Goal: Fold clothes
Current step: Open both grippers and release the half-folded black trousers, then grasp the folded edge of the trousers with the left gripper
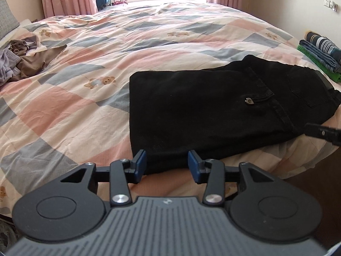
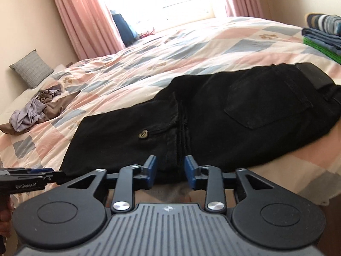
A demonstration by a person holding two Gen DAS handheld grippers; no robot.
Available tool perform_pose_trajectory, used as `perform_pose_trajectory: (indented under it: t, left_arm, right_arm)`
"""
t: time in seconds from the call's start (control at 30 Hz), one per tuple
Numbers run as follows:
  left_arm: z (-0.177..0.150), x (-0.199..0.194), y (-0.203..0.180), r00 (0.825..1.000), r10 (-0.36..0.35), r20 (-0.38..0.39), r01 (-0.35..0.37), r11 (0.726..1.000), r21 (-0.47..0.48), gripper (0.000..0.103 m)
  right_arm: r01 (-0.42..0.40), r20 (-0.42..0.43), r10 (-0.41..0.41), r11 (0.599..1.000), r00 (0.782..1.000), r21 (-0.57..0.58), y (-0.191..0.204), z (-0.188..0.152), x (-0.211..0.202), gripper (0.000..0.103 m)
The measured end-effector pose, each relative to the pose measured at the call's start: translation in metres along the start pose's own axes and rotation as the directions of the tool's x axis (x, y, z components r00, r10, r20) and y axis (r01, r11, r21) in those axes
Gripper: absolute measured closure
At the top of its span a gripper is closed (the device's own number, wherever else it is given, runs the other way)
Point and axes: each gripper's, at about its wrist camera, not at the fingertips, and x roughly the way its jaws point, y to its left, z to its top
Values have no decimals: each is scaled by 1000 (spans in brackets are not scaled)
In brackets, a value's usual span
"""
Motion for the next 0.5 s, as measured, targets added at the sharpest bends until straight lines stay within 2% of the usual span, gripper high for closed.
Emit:
perform_pose_trajectory:
  t: [0.13, 0.5]
  left_arm:
    - [-3, -11, -2, 1000, -2, 20, 2, 1000, 1, 63]
    - [-7, -17, 5, 999, -34, 38, 35, 999, -29, 58]
  right_arm:
    - [8, -13, -8, 999, 1000, 33, -3, -7, -9, 66]
    - [45, 17, -46, 998, 999, 37, -4, -12, -21, 55]
